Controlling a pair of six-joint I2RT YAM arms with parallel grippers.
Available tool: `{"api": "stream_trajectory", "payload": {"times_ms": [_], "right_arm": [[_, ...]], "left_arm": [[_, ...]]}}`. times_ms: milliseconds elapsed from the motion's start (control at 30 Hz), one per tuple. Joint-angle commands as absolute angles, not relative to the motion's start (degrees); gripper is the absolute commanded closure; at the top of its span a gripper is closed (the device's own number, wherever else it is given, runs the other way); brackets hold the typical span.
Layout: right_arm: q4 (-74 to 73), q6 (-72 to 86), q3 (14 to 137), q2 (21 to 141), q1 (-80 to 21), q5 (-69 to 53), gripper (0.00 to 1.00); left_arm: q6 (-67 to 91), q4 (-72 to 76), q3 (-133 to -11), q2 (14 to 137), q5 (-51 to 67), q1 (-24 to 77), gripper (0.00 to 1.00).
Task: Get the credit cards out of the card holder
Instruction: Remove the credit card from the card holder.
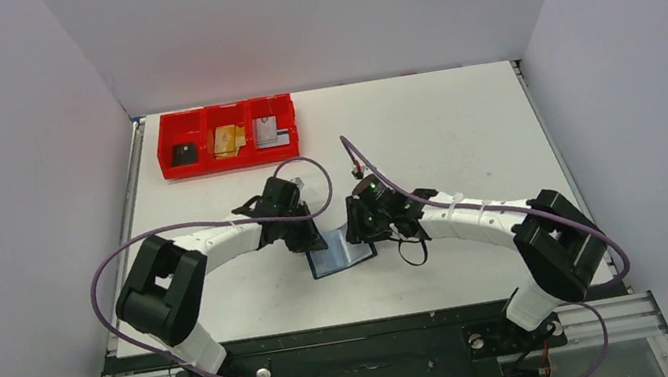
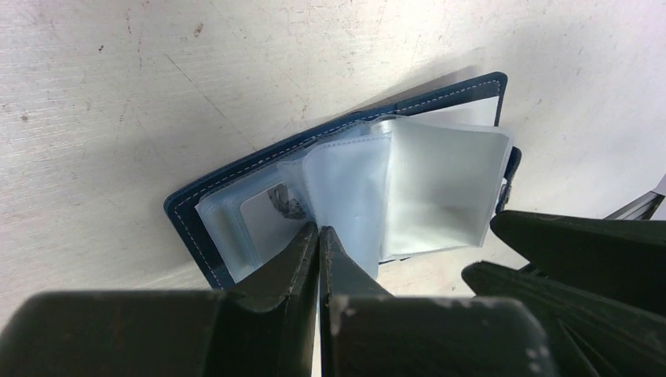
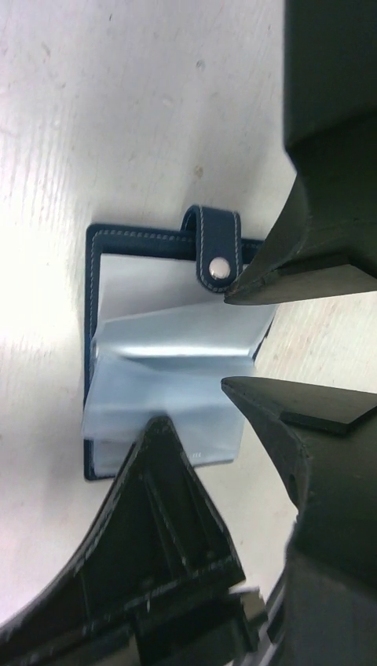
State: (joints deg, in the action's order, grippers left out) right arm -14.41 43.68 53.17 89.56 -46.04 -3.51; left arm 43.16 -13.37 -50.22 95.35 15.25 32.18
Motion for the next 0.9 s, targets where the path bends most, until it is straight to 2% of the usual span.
{"api": "stream_trajectory", "payload": {"times_ms": [0, 200, 300, 433, 633, 867], "right_arm": [[-17.3, 41.4, 52.5, 89.6, -45.6, 1.8, 0.65], [-16.6, 41.4, 51.1, 91.9, -46.0, 4.4, 0.7], [-15.4, 41.9, 50.2, 92.8, -46.0, 4.9, 0.8], [-13.3, 42.4, 49.4, 94.4, -46.1, 4.0, 0.88], [-10.6, 43.4, 48.3, 95.5, -46.2, 1.7, 0.94], [-9.4, 43.7, 47.3, 95.6, -46.3, 0.7, 0.96]], "left_arm": [[41.4, -15.8, -52.2, 93.8, 13.4, 32.3, 1.0], [41.2, -16.4, -53.4, 93.5, 14.0, 32.6, 1.0], [41.3, -16.5, -53.8, 93.0, 14.4, 32.7, 1.0], [41.5, -16.4, -54.8, 93.0, 14.9, 33.2, 1.0], [41.7, -16.0, -56.6, 94.6, 15.2, 34.5, 1.0], [42.3, -15.5, -60.0, 97.6, 15.5, 36.7, 1.0]]}}
